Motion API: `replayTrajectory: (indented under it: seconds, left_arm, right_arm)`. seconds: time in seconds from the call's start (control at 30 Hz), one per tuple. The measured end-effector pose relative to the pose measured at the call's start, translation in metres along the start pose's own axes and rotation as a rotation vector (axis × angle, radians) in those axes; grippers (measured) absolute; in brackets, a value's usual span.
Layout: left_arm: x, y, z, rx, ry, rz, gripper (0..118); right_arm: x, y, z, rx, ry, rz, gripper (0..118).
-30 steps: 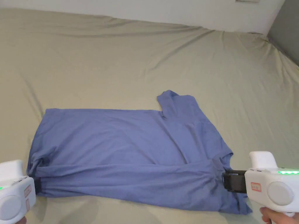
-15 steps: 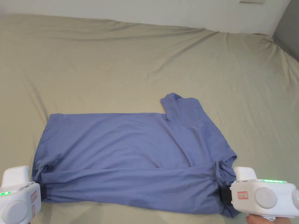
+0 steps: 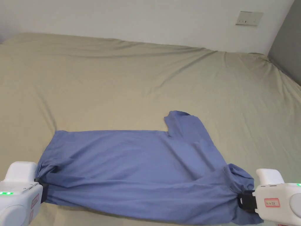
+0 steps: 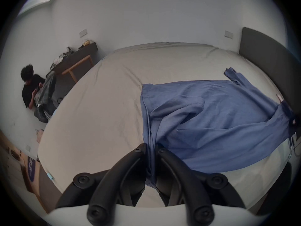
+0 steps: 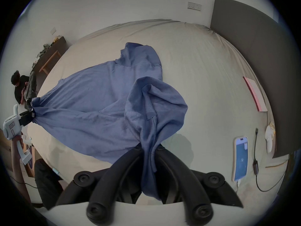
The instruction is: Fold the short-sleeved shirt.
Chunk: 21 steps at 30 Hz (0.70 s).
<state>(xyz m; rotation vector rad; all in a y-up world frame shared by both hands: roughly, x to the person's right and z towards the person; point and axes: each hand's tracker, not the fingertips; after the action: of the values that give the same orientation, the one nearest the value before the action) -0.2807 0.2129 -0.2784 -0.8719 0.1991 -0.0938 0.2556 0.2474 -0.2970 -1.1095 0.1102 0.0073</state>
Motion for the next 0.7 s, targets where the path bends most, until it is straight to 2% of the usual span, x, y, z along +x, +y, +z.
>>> replayTrajectory:
  seconds: [0.13, 0.27, 0.37, 0.5, 0.53, 0.57, 0.6, 0.63, 0.67, 0.7]
  left_arm:
    - [-0.01, -0.028, 0.002, -0.089, -0.007, -0.045, 8]
    - [-0.016, -0.065, -0.019, -0.219, -0.024, -0.055, 8]
    - [-0.019, -0.084, -0.04, -0.287, -0.043, -0.05, 8]
    - [-0.023, -0.085, -0.048, -0.293, -0.058, -0.02, 8]
    - [-0.024, -0.082, -0.048, -0.302, -0.062, -0.019, 8]
    - [-0.026, -0.081, -0.049, -0.311, -0.069, -0.018, 8]
    - [-0.028, -0.079, -0.05, -0.316, -0.079, -0.009, 9]
    - [-0.031, -0.078, -0.048, -0.318, -0.092, 0.018, 20]
    - [-0.034, -0.075, -0.046, -0.319, -0.089, 0.034, 41]
    - [-0.036, -0.073, -0.043, -0.311, -0.064, 0.055, 68]
  right_arm:
    - [-0.007, -0.031, 0.008, -0.067, 0.01, -0.04, 10]
    - [-0.01, -0.059, -0.025, -0.15, 0.006, -0.046, 10]
    - [-0.012, -0.07, -0.051, -0.177, -0.037, -0.006, 10]
    - [-0.002, -0.072, -0.078, -0.185, -0.05, 0.004, 11]
    - [0.003, -0.072, -0.085, -0.188, -0.046, 0.004, 14]
    - [0.004, -0.072, -0.09, -0.196, -0.043, 0.004, 24]
    - [0.004, -0.072, -0.09, -0.2, -0.065, 0.004, 39]
    - [0.004, -0.07, -0.088, -0.187, -0.12, 0.017, 70]
    - [0.007, -0.067, -0.085, -0.173, -0.187, 0.049, 90]
    - [0.012, -0.064, -0.08, -0.153, -0.193, 0.054, 100]
